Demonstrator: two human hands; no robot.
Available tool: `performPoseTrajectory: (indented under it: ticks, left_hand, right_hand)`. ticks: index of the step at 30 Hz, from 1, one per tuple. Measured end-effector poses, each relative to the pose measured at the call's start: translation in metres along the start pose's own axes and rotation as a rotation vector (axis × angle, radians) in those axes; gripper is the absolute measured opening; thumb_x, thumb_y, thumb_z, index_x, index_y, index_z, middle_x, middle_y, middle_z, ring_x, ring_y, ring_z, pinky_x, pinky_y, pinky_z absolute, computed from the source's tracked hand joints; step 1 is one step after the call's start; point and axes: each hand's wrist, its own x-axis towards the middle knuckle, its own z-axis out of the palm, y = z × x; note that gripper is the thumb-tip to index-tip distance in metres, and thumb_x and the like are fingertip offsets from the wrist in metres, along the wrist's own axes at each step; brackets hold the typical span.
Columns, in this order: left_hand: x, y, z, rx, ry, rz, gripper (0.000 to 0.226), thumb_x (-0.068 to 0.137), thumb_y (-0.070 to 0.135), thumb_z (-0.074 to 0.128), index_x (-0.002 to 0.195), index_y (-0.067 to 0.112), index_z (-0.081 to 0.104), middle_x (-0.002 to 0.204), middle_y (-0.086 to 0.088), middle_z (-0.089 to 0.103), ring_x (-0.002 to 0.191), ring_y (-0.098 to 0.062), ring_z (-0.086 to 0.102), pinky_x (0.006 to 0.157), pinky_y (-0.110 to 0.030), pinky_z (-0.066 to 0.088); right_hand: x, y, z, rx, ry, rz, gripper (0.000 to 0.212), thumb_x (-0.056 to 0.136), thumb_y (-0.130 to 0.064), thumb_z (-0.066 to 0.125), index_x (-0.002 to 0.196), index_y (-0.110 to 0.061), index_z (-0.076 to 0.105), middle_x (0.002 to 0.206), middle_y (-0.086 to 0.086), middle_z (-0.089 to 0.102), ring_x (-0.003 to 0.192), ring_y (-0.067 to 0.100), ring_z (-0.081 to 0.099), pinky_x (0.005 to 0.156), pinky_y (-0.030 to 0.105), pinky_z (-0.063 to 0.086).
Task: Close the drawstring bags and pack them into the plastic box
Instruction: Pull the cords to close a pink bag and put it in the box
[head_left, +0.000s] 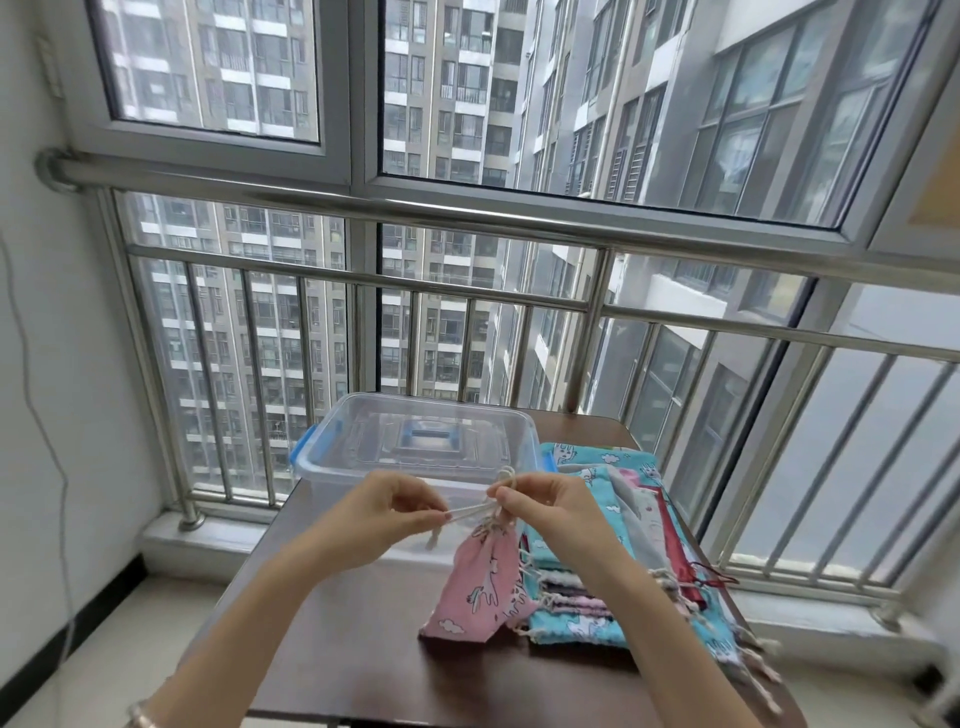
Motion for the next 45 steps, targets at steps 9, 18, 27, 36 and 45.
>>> performPoseTrajectory:
  ticks: [9,18,27,36,45]
  left_hand:
    - [0.002,0.002,0.015,0.02,-0.137,0.039,0.008,0.086,0.018,0.069,0.092,0.015,0.073,0.09,0.0,0.074,0.085,-0.007,0.066,0.088,-0.033,0.052]
    - [-0.003,-0.007,-0.003,-0.017,-0.024,0.062,0.004,0.088,0.008,0.065,0.085,0.006,0.066,0.066,-0.001,0.066,0.065,-0.012,0.06,0.063,-0.025,0.047]
    - [-0.007,0.01,0.014,0.114,-0.162,-0.007,0.017,0.088,0.037,0.064,0.103,0.032,0.071,0.085,0.012,0.073,0.079,0.0,0.065,0.08,-0.024,0.052]
    - [-0.002,0.001,0.04,-0.087,0.129,0.042,0.02,0.08,0.025,0.075,0.084,0.012,0.06,0.068,-0.001,0.07,0.065,-0.009,0.063,0.069,-0.035,0.05]
    - [0.003,-0.001,0.039,-0.137,0.066,0.042,0.011,0.084,0.023,0.072,0.081,0.013,0.075,0.076,0.001,0.074,0.076,-0.011,0.069,0.075,-0.029,0.052]
  right_hand:
    - [0.001,-0.004,0.011,0.062,-0.072,-0.037,0.012,0.092,-0.009,0.062,0.097,-0.008,0.073,0.072,0.005,0.07,0.071,0.015,0.067,0.077,0.024,0.053]
    - [-0.002,-0.002,0.008,-0.06,-0.114,-0.001,0.016,0.097,-0.012,0.054,0.095,-0.011,0.071,0.066,-0.005,0.063,0.062,0.005,0.059,0.066,0.014,0.046]
    - [-0.003,-0.007,0.02,-0.076,-0.107,-0.023,0.014,0.095,-0.009,0.056,0.091,-0.012,0.07,0.072,0.0,0.069,0.068,0.006,0.066,0.069,0.017,0.05]
    - [-0.003,-0.001,0.021,-0.009,0.075,0.06,0.017,0.093,-0.02,0.061,0.088,-0.008,0.072,0.059,0.007,0.066,0.059,0.015,0.064,0.066,0.028,0.055]
    - [-0.006,0.0,0.015,0.021,-0.012,0.118,0.02,0.081,-0.01,0.073,0.099,-0.011,0.065,0.075,0.006,0.071,0.074,0.016,0.069,0.077,0.031,0.055]
